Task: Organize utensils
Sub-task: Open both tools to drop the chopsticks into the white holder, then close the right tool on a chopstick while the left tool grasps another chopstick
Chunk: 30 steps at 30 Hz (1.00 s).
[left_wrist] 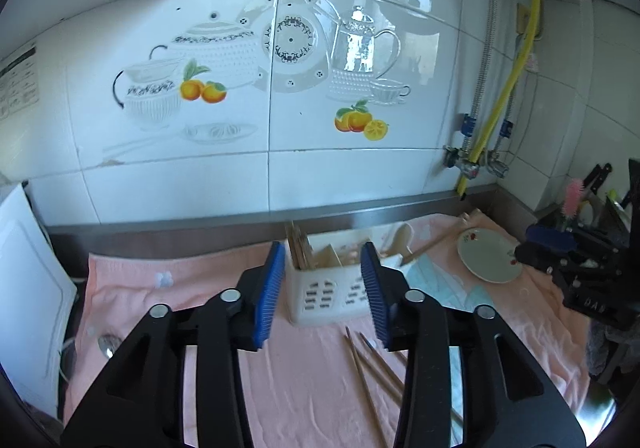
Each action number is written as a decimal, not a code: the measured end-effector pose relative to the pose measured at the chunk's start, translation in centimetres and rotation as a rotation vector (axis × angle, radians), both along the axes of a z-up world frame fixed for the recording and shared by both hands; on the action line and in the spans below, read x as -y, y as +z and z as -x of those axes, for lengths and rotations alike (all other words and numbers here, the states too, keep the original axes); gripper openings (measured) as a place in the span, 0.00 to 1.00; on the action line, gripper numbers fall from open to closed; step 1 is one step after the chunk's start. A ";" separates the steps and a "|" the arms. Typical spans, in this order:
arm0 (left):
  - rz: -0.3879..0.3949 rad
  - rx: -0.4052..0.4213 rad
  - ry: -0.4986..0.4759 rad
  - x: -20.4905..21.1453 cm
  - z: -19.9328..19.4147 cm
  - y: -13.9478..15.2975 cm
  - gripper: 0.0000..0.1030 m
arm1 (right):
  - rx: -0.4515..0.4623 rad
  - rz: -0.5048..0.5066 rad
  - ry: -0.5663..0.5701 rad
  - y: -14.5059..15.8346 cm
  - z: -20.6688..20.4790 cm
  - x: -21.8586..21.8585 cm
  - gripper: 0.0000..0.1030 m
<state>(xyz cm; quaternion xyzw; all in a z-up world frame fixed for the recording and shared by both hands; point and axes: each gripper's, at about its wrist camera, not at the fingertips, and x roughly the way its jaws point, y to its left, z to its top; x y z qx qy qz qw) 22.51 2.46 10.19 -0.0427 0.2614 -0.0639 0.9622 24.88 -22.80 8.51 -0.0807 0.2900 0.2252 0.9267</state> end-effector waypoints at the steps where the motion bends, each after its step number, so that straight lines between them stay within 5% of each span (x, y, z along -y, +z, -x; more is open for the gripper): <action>1: 0.001 0.002 0.005 0.0 0.6 -0.2 0.46 | -0.001 -0.003 0.004 -0.4 0.9 0.2 0.40; 10: 0.012 0.008 0.018 -0.1 5.9 -3.2 0.69 | -0.048 -0.005 0.032 -5.8 6.0 1.1 0.53; 30: 0.059 -0.091 0.094 -1.8 9.8 -11.9 0.76 | -0.219 0.026 0.021 -18.1 8.8 1.2 0.52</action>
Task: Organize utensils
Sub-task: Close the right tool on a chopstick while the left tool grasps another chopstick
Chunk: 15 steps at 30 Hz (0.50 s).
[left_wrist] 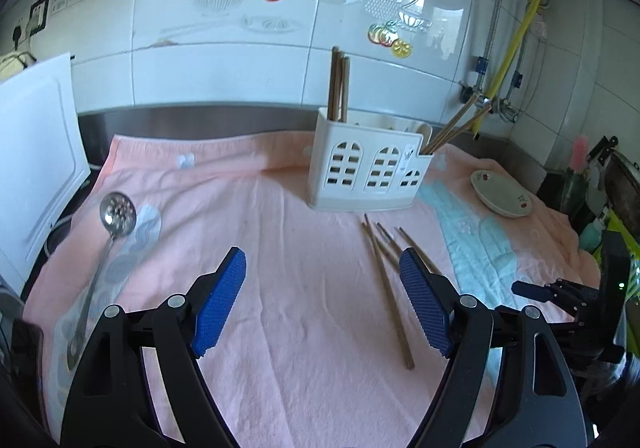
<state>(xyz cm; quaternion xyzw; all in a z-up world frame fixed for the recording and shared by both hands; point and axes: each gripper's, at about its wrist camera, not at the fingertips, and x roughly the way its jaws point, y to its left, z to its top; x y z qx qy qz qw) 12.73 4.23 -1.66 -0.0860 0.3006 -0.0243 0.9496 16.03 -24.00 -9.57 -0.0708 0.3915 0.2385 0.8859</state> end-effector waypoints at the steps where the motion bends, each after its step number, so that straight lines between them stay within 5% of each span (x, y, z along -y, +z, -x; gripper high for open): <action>1: 0.008 -0.004 0.003 -0.2 0.1 -0.2 0.76 | -0.009 0.004 -0.001 -0.4 -0.1 0.0 0.50; 15: 0.030 -0.056 0.030 -0.9 0.4 -2.7 0.76 | -0.080 0.019 0.012 -3.7 -1.8 -1.5 0.26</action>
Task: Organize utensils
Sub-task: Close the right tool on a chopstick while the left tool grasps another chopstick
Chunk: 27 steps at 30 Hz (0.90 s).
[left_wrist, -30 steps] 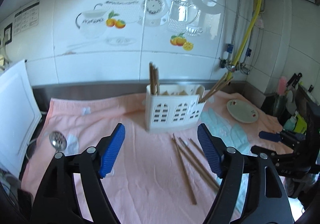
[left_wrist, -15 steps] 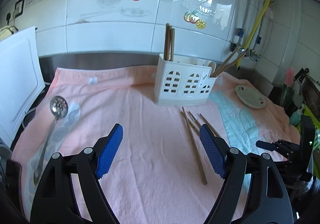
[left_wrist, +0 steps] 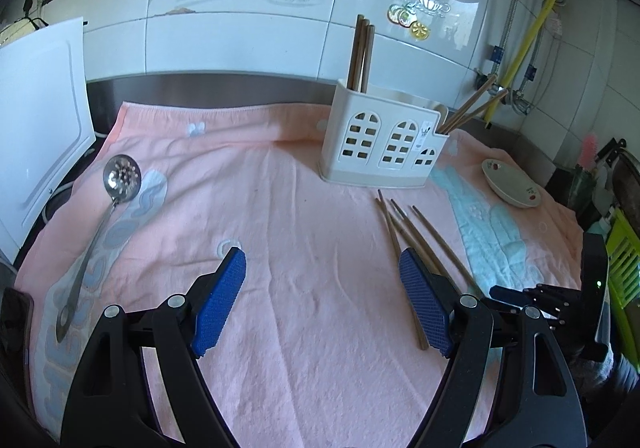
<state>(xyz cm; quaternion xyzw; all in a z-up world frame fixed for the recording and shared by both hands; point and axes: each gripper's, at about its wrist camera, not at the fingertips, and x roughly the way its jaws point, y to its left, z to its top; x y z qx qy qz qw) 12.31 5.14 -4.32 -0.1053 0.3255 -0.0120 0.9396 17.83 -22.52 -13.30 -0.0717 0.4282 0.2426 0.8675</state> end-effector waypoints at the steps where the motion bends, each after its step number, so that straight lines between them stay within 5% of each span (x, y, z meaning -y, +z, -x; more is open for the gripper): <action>1: 0.001 -0.001 0.000 0.0 0.0 -0.1 0.76 | -0.004 -0.002 -0.006 -0.2 -0.2 0.0 0.24; 12: 0.011 -0.036 -0.028 1.2 0.0 -1.4 0.76 | 0.003 0.047 -0.030 -1.1 -0.6 -0.3 0.09; 27: -0.001 -0.103 -0.158 7.1 -1.0 -4.2 0.74 | 0.051 0.009 -0.045 1.1 -0.1 0.9 0.06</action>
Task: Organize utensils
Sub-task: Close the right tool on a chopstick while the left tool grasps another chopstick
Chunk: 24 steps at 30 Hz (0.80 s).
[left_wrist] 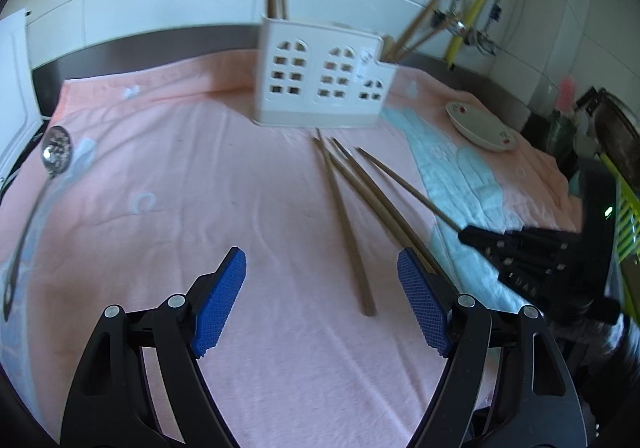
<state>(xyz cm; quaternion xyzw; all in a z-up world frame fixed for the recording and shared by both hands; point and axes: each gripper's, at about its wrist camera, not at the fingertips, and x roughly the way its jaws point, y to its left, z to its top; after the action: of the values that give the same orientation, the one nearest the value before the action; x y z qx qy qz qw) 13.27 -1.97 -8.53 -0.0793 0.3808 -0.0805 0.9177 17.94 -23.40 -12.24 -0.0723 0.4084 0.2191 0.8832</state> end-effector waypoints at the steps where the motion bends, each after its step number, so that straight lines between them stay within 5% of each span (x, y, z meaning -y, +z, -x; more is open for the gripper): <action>1: 0.001 -0.004 -0.005 0.4 -0.1 -0.1 0.73 | 0.009 -0.004 -0.001 0.4 0.0 0.1 0.06; 11: 0.021 -0.064 -0.045 3.0 -2.4 -2.0 0.55 | 0.123 -0.060 -0.004 5.7 0.6 1.6 0.06; 16: 0.044 -0.111 -0.038 3.5 -4.1 -3.4 0.29 | 0.167 -0.067 0.003 7.9 0.9 1.8 0.06; 24: 0.045 -0.154 0.002 3.9 -6.1 -4.6 0.18 | 0.187 -0.060 0.001 9.0 1.0 2.3 0.06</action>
<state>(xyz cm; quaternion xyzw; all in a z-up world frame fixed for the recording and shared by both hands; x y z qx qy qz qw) 19.36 -5.91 -13.16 -0.1060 0.4482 -0.0817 0.8838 16.92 -25.72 -3.21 -0.0661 0.3174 0.2239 0.9191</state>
